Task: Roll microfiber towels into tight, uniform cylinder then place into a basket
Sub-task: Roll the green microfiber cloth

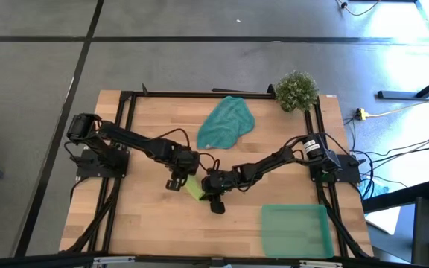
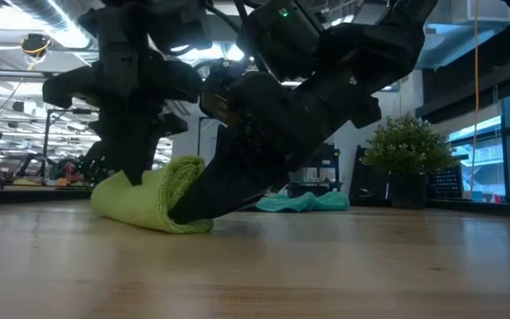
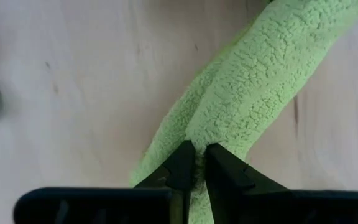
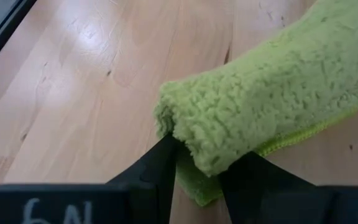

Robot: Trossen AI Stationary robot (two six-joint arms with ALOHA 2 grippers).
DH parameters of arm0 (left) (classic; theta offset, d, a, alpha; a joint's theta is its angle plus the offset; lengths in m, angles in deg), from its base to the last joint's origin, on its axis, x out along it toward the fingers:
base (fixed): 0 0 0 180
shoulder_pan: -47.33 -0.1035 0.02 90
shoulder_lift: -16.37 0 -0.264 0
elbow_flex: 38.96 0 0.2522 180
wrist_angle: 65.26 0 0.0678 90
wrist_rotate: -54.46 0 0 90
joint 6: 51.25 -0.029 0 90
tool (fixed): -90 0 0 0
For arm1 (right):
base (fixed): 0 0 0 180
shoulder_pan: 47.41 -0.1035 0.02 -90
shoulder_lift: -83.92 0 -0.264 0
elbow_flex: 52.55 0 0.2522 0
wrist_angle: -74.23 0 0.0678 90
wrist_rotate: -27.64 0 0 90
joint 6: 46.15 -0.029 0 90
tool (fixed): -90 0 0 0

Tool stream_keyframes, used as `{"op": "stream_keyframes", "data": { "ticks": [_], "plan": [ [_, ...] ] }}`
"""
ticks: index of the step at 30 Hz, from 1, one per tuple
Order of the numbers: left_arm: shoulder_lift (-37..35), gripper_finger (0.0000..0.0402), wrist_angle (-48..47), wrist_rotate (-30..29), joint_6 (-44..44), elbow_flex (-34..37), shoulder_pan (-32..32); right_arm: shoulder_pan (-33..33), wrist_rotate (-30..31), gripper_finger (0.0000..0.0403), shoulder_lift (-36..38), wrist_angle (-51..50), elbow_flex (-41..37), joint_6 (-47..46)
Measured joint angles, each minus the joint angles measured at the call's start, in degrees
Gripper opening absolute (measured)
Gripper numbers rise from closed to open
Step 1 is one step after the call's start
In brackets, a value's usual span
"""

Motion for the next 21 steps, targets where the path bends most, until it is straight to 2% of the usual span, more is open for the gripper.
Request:
{"op": "stream_keyframes", "data": {
  "ticks": [6,13,21],
  "plan": [
    [0.0,0.0033,-1.0,-3.8,-1.8,-0.5,1.9,0.0,0.1,0.0115,0.0,0.0,0.0,0.0],
    [0.4,0.0028,-1.0,-3.7,0.4,-0.5,4.0,0.0,0.1,0.0115,0.0,0.0,0.0,0.0],
    [0.4,0.0072,-0.7,-4.9,2.0,-0.5,4.7,0.0,0.1,0.0115,0.0,0.1,-0.1,0.0]
  ]
}}
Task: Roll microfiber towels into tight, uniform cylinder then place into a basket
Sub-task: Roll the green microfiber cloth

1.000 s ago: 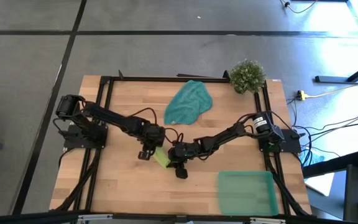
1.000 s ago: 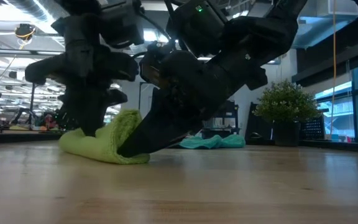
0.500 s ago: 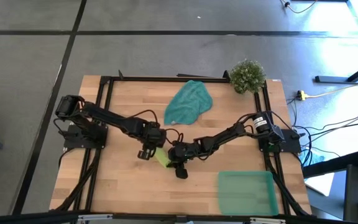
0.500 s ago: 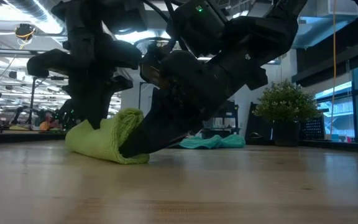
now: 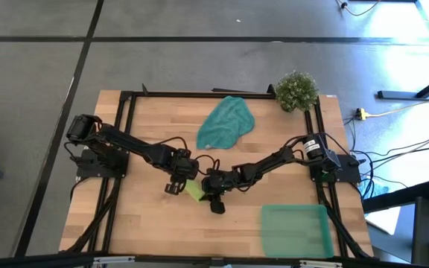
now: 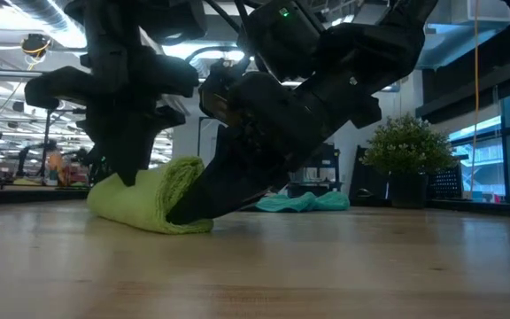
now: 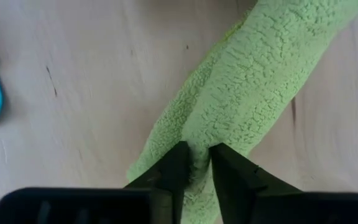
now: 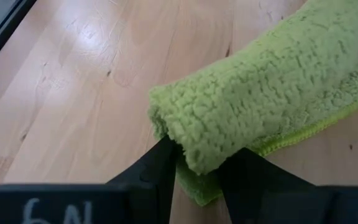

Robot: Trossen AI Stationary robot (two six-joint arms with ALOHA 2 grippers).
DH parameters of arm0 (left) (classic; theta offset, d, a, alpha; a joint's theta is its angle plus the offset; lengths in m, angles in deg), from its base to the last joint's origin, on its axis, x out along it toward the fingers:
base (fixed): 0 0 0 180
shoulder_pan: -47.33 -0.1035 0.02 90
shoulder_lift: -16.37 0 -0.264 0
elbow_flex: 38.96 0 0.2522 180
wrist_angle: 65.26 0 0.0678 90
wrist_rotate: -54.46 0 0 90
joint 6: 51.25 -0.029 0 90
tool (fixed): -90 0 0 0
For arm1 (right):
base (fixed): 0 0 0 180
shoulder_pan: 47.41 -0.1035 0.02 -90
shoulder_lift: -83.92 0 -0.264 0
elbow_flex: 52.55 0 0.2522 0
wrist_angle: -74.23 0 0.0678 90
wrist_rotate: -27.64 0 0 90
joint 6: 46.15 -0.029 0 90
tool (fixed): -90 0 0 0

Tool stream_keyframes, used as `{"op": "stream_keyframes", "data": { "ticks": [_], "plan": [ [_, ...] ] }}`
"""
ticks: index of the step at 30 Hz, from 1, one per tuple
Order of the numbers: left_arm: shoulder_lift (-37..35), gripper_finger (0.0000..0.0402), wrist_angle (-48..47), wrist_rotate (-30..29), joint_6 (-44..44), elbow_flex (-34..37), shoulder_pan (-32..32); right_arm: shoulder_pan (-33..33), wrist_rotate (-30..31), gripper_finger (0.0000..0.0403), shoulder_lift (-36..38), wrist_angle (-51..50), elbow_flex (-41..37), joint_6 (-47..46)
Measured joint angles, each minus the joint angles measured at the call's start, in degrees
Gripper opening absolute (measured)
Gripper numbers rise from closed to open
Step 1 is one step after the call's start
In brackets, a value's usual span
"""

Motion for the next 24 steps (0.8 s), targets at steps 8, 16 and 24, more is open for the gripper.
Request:
{"op": "stream_keyframes", "data": {
  "ticks": [8,16,24],
  "plan": [
    [-1.0,0.0107,-0.6,-4.0,0.0,0.0,-0.5,0.0,-0.1,0.0115,0.0,0.0,0.0,0.0],
    [-7.1,0.0108,-0.5,-4.1,-0.5,0.0,0.4,0.1,-0.2,0.0115,0.0,0.0,0.0,-0.5],
    [-5.5,0.0108,8.2,0.8,-5.1,1.8,5.6,1.2,-2.6,0.0115,0.0,0.0,0.0,-2.7]
  ]
}}
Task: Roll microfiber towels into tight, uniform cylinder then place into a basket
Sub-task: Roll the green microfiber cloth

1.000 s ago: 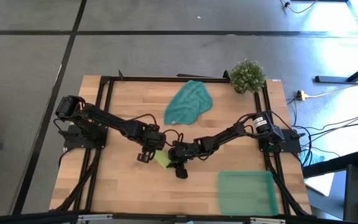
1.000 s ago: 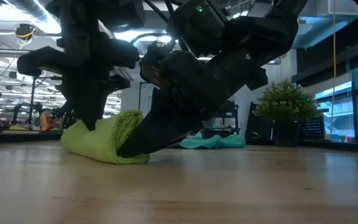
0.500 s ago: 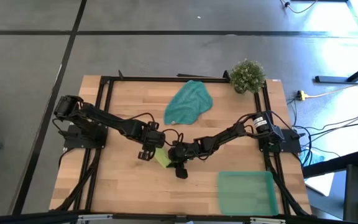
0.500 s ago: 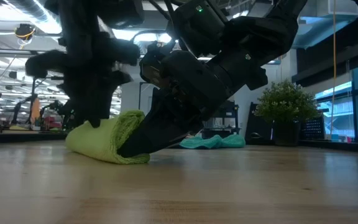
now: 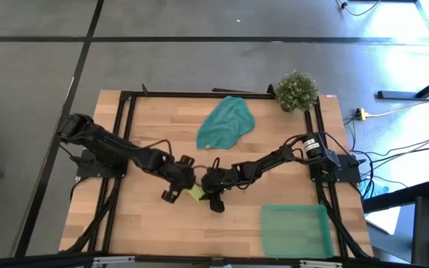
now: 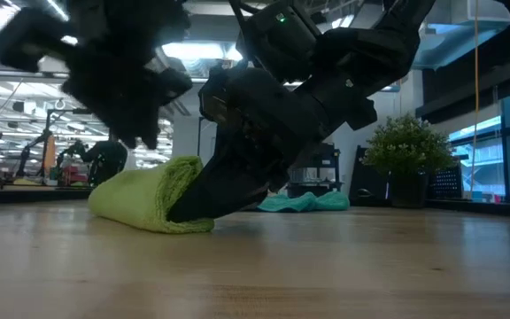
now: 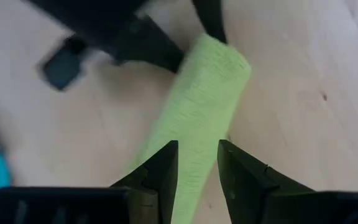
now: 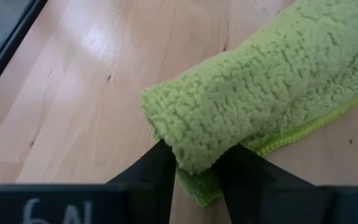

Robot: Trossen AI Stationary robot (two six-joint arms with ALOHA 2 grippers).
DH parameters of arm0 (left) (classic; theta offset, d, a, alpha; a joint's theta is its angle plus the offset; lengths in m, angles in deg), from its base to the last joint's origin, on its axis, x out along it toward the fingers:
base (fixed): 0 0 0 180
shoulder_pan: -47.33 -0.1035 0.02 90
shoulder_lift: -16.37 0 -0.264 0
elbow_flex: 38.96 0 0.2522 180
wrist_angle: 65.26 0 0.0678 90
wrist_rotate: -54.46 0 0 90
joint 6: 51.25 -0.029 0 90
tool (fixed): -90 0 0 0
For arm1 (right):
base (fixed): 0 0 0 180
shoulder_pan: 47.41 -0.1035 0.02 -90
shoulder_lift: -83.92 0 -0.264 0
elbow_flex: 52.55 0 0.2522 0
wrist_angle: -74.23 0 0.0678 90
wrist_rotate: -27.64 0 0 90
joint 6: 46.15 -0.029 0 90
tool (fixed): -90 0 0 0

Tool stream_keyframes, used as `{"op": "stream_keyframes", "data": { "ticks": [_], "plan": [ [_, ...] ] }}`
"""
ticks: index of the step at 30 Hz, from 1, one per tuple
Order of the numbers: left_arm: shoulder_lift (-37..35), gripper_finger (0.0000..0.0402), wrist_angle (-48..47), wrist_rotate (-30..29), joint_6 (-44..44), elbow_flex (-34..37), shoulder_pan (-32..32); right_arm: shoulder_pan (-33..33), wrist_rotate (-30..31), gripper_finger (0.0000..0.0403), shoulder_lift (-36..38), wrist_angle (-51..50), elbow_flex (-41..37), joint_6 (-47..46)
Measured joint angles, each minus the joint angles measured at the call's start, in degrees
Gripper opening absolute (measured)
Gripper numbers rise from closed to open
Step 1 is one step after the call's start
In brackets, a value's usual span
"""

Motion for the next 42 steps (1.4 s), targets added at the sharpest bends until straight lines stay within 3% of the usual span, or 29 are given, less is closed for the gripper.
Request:
{"op": "stream_keyframes", "data": {
  "ticks": [12,27,37,42],
  "plan": [
    [3.9,0.0108,13.7,-1.8,-1.5,5.9,0.4,0.0,-0.4,0.0115,0.0,0.0,0.0,0.0],
    [9.1,0.0108,15.3,-1.5,-1.4,6.4,-0.7,0.1,-1.7,0.0115,1.8,-3.0,-0.1,0.3],
    [9.1,0.0108,15.4,-1.5,-1.4,6.5,-0.8,-1.5,6.1,0.0115,10.5,-17.0,-0.4,-0.1],
    [9.1,0.0108,15.8,-1.4,-1.5,6.5,-0.8,-2.6,7.3,0.0115,11.4,-12.3,-0.3,1.6]
  ]
}}
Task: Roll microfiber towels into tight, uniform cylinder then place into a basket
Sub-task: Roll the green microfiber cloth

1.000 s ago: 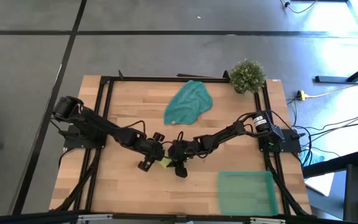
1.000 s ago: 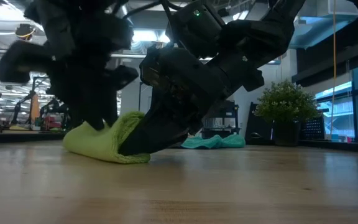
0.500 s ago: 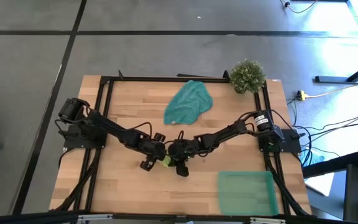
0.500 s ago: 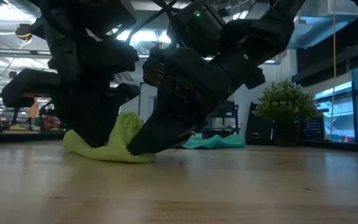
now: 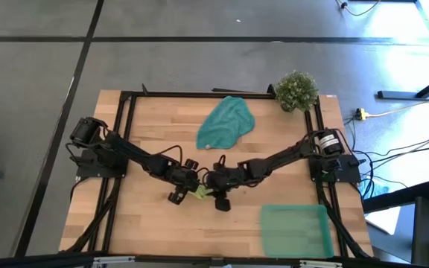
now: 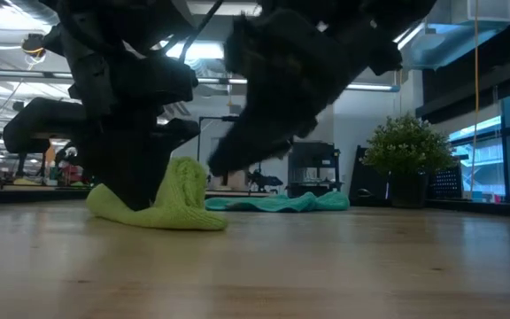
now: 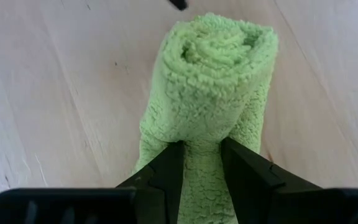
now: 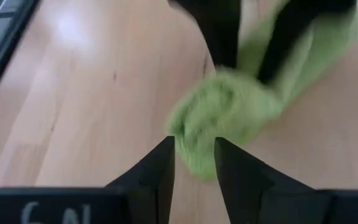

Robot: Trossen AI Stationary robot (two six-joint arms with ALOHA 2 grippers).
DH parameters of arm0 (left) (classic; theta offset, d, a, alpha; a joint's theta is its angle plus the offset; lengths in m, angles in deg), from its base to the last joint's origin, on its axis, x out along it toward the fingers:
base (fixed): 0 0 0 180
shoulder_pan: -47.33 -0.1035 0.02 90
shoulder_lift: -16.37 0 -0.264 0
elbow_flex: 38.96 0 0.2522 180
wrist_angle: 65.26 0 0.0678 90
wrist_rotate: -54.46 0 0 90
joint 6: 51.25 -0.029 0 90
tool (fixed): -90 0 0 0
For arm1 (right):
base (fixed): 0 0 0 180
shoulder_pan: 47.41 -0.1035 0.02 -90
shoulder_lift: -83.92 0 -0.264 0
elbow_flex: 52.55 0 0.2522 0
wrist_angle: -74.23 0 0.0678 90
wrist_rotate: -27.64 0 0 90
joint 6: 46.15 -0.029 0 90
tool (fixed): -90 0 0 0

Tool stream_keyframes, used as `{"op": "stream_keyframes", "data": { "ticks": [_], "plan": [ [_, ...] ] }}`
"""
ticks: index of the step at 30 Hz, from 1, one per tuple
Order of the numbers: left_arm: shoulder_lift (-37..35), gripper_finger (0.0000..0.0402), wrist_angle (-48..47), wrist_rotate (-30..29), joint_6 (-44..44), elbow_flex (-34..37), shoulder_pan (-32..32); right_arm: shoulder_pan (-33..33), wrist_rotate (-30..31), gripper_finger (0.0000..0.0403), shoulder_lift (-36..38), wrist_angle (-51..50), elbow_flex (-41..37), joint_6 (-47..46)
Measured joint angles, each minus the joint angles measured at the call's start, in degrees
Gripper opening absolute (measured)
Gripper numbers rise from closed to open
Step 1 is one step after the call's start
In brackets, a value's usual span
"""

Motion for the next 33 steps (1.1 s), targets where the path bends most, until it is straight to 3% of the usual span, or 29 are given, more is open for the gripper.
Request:
{"op": "stream_keyframes", "data": {
  "ticks": [5,11,22,33],
  "plan": [
    [0.0,0.0108,0.4,0.1,0.0,0.0,0.0,-0.2,2.0,0.0115,-0.2,7.2,0.2,4.0],
    [0.1,0.0108,0.4,0.1,0.0,0.0,0.0,0.4,4.8,0.0115,-0.7,7.8,0.2,7.3],
    [0.1,0.0108,1.1,0.1,0.0,0.1,0.0,0.7,4.4,0.0115,-3.0,7.7,0.3,8.8],
    [-0.2,0.0108,0.9,-0.4,0.0,0.1,0.0,0.7,-0.1,0.0115,-4.3,5.4,0.2,7.5]
  ]
}}
